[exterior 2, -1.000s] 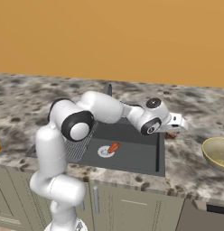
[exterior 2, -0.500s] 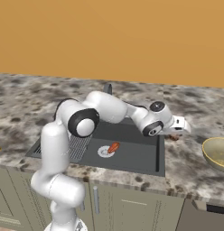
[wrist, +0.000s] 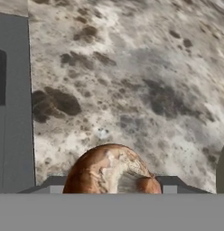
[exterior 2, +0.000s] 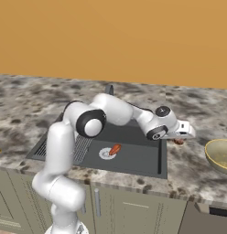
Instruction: Remove the sweet potato and mushroom from the sink. Then move the bowl and cup from the counter to the sink for washing.
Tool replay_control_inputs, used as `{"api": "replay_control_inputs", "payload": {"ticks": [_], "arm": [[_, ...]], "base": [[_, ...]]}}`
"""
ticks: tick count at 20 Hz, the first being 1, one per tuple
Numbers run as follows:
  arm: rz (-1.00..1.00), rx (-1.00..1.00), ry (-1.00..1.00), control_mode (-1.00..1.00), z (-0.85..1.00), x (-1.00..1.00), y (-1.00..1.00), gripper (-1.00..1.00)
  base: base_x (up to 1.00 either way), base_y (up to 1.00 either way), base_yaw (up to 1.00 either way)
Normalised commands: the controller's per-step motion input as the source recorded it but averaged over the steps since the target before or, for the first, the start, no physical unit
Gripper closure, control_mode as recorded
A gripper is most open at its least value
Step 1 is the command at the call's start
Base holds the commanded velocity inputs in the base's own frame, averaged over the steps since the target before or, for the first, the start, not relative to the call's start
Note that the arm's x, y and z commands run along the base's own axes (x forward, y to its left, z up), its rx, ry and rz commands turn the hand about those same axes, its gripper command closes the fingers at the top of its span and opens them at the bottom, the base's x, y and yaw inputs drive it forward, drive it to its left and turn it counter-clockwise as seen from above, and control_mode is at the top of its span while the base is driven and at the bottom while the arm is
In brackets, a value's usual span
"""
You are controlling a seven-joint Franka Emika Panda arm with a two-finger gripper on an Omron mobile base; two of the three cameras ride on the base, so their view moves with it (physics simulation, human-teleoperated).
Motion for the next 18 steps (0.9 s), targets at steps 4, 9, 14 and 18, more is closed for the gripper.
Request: {"api": "replay_control_inputs", "payload": {"ticks": [4, 9, 14, 18], "arm": [[0.02, 0.00, 0.00, -1.00, -0.17, 0.11, -0.12, 1.00], [0.02, 0.00, 0.00, -1.00, -0.17, 0.13, -0.15, 1.00], [0.03, 0.00, 0.00, -1.00, -0.17, 0.14, -0.15, 1.00], [0.02, 0.00, 0.00, -1.00, -0.17, 0.17, -0.16, 1.00]], "base": [[0.00, 0.00, 0.00], [0.00, 0.00, 0.00], [0.00, 0.00, 0.00], [0.00, 0.00, 0.00]]}}
